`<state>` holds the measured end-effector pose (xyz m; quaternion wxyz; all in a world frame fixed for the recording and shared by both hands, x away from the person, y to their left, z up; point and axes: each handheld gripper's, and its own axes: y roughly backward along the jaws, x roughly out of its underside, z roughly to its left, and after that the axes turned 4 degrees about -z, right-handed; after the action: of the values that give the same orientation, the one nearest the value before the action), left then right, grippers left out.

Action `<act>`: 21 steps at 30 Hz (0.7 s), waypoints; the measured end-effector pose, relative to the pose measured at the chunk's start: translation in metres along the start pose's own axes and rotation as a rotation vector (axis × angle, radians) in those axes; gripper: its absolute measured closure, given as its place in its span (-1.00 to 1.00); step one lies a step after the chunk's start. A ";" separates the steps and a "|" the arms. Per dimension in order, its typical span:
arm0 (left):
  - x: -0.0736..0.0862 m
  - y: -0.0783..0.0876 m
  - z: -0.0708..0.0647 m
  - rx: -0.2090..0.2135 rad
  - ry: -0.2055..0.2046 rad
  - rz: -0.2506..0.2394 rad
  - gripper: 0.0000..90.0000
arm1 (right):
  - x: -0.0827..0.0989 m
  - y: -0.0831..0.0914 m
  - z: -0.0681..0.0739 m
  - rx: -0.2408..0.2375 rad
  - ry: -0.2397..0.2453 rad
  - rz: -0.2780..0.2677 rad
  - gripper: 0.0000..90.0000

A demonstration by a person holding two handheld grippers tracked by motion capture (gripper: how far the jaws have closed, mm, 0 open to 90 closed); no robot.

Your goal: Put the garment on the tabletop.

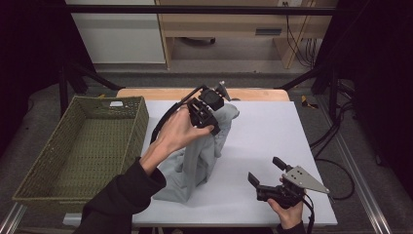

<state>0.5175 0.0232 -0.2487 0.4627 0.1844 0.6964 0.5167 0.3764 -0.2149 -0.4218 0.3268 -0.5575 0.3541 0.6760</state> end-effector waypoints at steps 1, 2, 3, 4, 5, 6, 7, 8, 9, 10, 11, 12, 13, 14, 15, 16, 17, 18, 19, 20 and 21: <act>0.001 -0.003 -0.001 0.002 -0.002 -0.005 0.75 | 0.001 0.000 -0.001 -0.005 0.019 -0.005 -0.99; 0.002 -0.006 -0.001 0.009 -0.004 -0.004 0.75 | 0.001 0.000 -0.001 -0.004 0.014 -0.003 -0.99; 0.002 -0.008 -0.001 0.014 -0.008 -0.006 0.75 | 0.001 0.000 -0.001 -0.002 0.010 0.000 -0.99; 0.004 -0.012 -0.001 0.022 -0.004 -0.006 0.76 | 0.001 0.000 -0.001 -0.001 0.017 0.002 -0.99; 0.004 -0.015 -0.001 0.023 -0.005 -0.006 0.75 | 0.001 0.000 -0.001 0.001 0.015 0.002 -0.99; 0.006 -0.019 -0.001 0.029 -0.003 -0.004 0.75 | 0.001 0.000 -0.001 0.002 0.013 0.004 -0.99; 0.007 -0.022 -0.001 0.032 -0.005 0.001 0.75 | 0.001 0.000 -0.001 0.002 0.009 0.006 -0.99; 0.008 -0.026 -0.002 0.037 -0.006 0.006 0.75 | 0.001 0.000 -0.001 0.001 0.014 0.004 -0.99; 0.010 -0.028 -0.002 0.041 -0.007 0.006 0.75 | 0.001 0.000 -0.001 0.002 0.013 0.006 -0.99; 0.011 -0.032 -0.002 0.048 -0.008 0.007 0.75 | 0.001 0.000 -0.001 0.004 0.008 0.009 -0.99; 0.012 -0.035 -0.002 0.056 -0.006 0.006 0.75 | 0.001 0.000 -0.001 0.004 0.006 0.009 -0.99; 0.014 -0.038 -0.002 0.061 -0.008 0.005 0.75 | 0.001 0.000 -0.001 0.004 0.006 0.010 -0.99; 0.015 -0.042 -0.002 0.066 -0.009 0.005 0.75 | 0.001 0.001 -0.001 0.000 0.011 0.008 -0.99; 0.016 -0.045 -0.002 0.074 -0.008 0.007 0.75 | 0.001 0.000 -0.001 0.001 0.014 0.007 -0.99; 0.018 -0.049 -0.001 0.081 -0.009 0.006 0.75 | 0.001 0.001 -0.001 0.000 0.015 0.006 -0.99; 0.019 -0.053 -0.001 0.086 -0.010 0.010 0.75 | 0.001 0.001 -0.001 -0.003 0.013 0.008 -0.99; 0.021 -0.056 -0.001 0.089 -0.008 0.011 0.75 | 0.001 0.000 0.000 0.001 0.016 0.003 -0.99; 0.022 -0.060 0.000 0.094 -0.005 0.015 0.75 | 0.001 0.000 -0.001 0.002 0.019 0.003 -0.99; 0.023 -0.063 0.000 0.096 -0.004 0.020 0.75 | 0.001 0.000 -0.001 0.000 0.019 0.003 -0.99; 0.025 -0.068 0.000 0.098 -0.001 0.024 0.75 | 0.001 0.001 -0.001 0.001 0.019 0.002 -0.99; 0.026 -0.071 0.001 0.102 -0.001 0.030 0.75 | 0.001 0.001 -0.001 0.003 0.015 0.002 -0.99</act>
<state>0.5206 0.0144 -0.3239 0.4452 0.2183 0.7187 0.4874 0.3762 -0.2158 -0.4227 0.3242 -0.5616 0.3583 0.6716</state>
